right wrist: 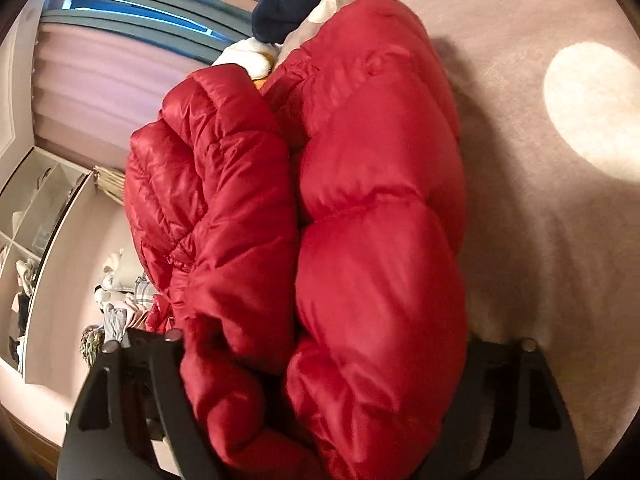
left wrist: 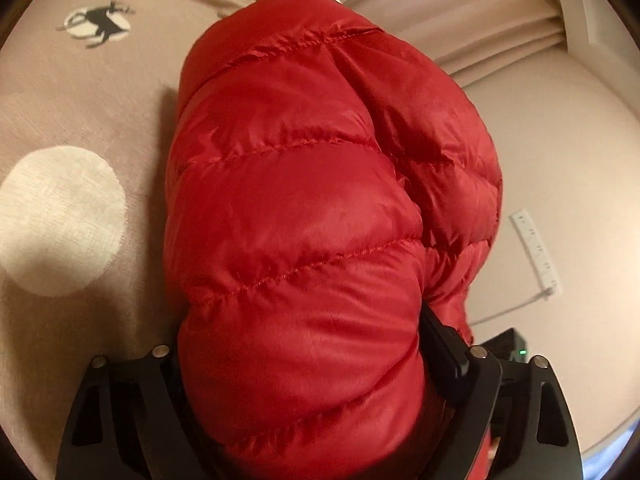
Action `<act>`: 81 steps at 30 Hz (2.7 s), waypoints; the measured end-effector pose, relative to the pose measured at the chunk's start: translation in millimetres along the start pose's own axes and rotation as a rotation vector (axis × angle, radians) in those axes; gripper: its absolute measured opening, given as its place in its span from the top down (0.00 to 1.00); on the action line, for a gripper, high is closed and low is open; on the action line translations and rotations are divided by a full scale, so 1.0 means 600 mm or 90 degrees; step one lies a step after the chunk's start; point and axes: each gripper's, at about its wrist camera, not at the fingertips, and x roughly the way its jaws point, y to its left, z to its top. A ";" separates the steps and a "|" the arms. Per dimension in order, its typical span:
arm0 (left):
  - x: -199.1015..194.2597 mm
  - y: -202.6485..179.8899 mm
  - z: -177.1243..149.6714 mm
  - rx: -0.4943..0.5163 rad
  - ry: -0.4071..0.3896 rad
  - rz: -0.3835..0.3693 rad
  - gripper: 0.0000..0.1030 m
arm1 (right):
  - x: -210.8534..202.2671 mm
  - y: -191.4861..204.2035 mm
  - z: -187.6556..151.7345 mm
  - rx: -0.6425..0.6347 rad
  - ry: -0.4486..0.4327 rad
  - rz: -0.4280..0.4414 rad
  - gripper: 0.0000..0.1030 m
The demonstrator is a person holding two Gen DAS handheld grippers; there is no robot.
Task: Fold large clothes
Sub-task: 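Lift and turn the red jacket bundle over with both tools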
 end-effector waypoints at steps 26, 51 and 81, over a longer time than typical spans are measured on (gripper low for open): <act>-0.006 -0.077 -0.079 0.031 -0.093 0.070 0.17 | -0.011 0.001 -0.007 -0.040 -0.028 -0.043 0.24; -0.031 -0.072 -0.058 0.012 -0.074 0.088 0.16 | -0.017 0.002 -0.009 -0.027 -0.023 -0.039 0.23; -0.471 -0.312 0.004 0.148 -0.275 -0.015 0.21 | -0.203 0.381 -0.117 -0.268 -0.075 0.253 0.34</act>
